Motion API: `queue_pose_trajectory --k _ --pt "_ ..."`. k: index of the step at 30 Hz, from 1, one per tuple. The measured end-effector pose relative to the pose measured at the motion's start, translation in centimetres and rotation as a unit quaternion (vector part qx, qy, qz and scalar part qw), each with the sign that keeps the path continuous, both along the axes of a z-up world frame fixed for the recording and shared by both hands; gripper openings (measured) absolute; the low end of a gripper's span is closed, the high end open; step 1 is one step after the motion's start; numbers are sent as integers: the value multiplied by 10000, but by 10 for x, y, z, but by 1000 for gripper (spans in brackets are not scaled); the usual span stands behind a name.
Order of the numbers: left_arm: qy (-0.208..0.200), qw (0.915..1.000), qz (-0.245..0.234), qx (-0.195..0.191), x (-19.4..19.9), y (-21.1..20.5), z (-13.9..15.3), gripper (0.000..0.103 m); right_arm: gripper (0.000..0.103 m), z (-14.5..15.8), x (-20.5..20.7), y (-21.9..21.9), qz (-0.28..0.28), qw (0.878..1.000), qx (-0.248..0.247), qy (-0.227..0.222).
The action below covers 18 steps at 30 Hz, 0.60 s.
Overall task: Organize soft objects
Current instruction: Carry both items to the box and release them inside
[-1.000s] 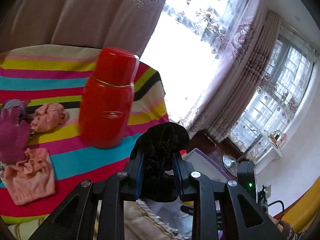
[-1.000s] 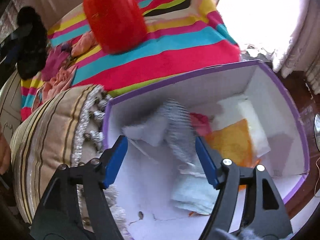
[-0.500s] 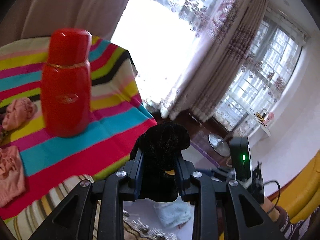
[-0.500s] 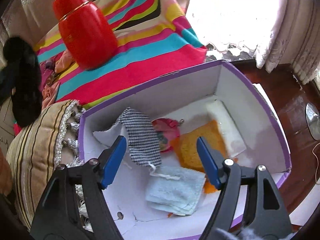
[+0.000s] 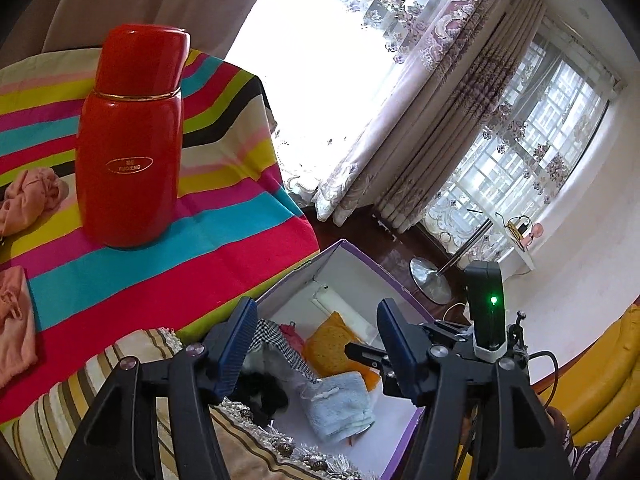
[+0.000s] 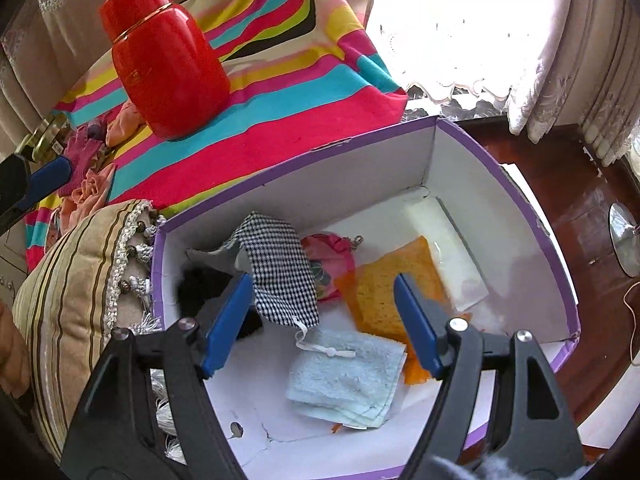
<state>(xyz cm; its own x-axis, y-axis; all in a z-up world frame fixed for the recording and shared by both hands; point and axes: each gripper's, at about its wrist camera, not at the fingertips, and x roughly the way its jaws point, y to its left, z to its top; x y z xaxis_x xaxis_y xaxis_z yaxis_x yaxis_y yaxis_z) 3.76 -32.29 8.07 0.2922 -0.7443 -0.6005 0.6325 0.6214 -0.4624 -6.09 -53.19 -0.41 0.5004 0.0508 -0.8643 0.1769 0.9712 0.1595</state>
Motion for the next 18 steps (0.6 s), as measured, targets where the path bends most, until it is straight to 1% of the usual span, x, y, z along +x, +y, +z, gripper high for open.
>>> queue_pose_trajectory --k 6,10,18 --pt "86 9999 77 -28 6 3 -3 63 76 0 2 10 102 9999 3 8" --pt "36 9999 128 -19 9 7 -3 63 76 2 5 19 234 9997 13 -8" --pt "-102 9981 602 -21 21 37 -1 63 76 7 15 45 483 9988 -27 -5"
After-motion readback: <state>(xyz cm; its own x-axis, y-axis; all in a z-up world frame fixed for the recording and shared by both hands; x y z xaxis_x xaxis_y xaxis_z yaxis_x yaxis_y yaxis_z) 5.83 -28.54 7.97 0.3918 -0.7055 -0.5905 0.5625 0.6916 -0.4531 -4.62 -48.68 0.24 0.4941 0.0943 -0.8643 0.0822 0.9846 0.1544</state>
